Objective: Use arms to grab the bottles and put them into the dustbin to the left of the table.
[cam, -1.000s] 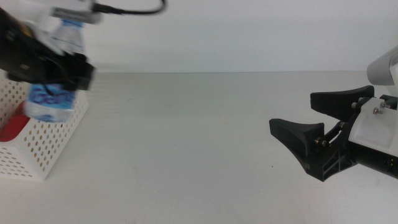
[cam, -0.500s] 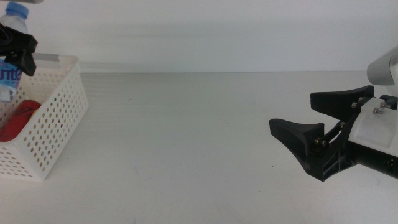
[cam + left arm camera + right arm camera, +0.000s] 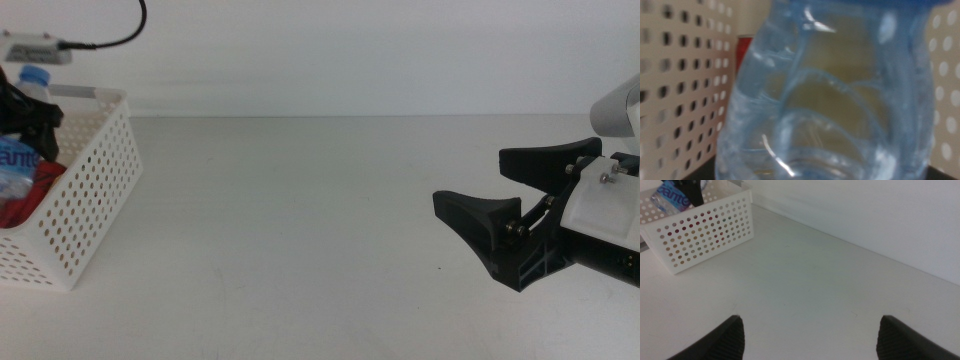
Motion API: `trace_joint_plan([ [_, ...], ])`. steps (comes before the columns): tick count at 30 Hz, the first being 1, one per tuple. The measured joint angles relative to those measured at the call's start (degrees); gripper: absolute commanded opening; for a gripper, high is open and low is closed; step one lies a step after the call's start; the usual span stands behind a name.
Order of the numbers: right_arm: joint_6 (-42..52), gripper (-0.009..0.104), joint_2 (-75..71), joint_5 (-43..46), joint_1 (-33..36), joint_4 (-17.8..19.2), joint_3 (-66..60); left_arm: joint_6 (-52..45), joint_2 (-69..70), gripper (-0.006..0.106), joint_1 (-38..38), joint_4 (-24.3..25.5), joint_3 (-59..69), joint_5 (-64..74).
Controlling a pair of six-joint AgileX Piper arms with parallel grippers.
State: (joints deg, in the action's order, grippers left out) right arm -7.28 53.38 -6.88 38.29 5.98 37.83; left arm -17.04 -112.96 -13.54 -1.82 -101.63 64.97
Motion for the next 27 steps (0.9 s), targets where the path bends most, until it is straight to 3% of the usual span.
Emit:
trace_joint_plan([
  [7,0.0,0.095,0.0,0.0,0.0,0.0,0.0,-0.2,-3.3,-0.003,0.1,-0.1,0.0,-0.2],
  [11,0.0,0.095,0.0,0.0,0.0,0.0,0.0,-0.6,-4.2,0.007,0.1,-0.1,0.0,0.1],
  [15,0.0,0.095,0.0,0.0,0.0,0.0,0.0,-0.9,-4.3,0.030,0.1,-0.2,0.0,0.4],
  [22,0.0,0.095,0.0,0.0,0.0,0.0,0.0,-1.2,-4.3,0.087,0.1,-0.2,0.0,0.9],
  [27,0.0,0.095,0.0,0.0,0.0,0.0,0.0,-1.4,-3.9,0.090,0.1,0.2,-0.4,1.1],
])
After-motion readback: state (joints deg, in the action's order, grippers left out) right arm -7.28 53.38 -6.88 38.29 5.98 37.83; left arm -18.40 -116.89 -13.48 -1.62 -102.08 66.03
